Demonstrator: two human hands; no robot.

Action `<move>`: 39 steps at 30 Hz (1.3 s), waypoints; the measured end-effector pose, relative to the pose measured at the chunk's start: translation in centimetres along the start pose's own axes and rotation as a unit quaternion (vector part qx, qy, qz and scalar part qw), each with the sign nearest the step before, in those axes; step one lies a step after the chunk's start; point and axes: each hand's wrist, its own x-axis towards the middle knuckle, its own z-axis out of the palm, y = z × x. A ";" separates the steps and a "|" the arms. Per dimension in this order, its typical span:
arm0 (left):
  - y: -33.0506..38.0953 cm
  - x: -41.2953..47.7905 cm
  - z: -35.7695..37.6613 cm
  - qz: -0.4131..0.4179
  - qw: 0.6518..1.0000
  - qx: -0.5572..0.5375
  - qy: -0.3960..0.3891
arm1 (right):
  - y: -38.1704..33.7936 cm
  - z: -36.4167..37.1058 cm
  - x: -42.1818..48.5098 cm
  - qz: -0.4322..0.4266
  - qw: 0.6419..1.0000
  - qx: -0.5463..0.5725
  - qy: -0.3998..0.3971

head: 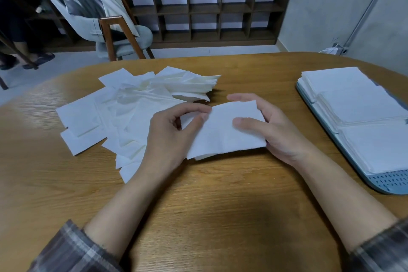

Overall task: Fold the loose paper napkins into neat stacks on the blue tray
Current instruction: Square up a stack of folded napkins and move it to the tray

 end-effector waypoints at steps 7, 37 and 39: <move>-0.2 0.2 0.1 -0.027 1.000 0.000 0.017 | -0.1 0.5 -0.1 -0.005 1.000 0.009 -0.007; -1.2 -0.7 1.0 -0.011 0.988 -0.079 -0.129 | 0.3 -0.5 -1.1 -0.028 0.994 -0.107 0.006; -1.4 -0.8 1.2 -0.011 0.989 -0.076 -0.126 | 0.7 -0.7 -1.1 -0.025 0.991 -0.127 0.025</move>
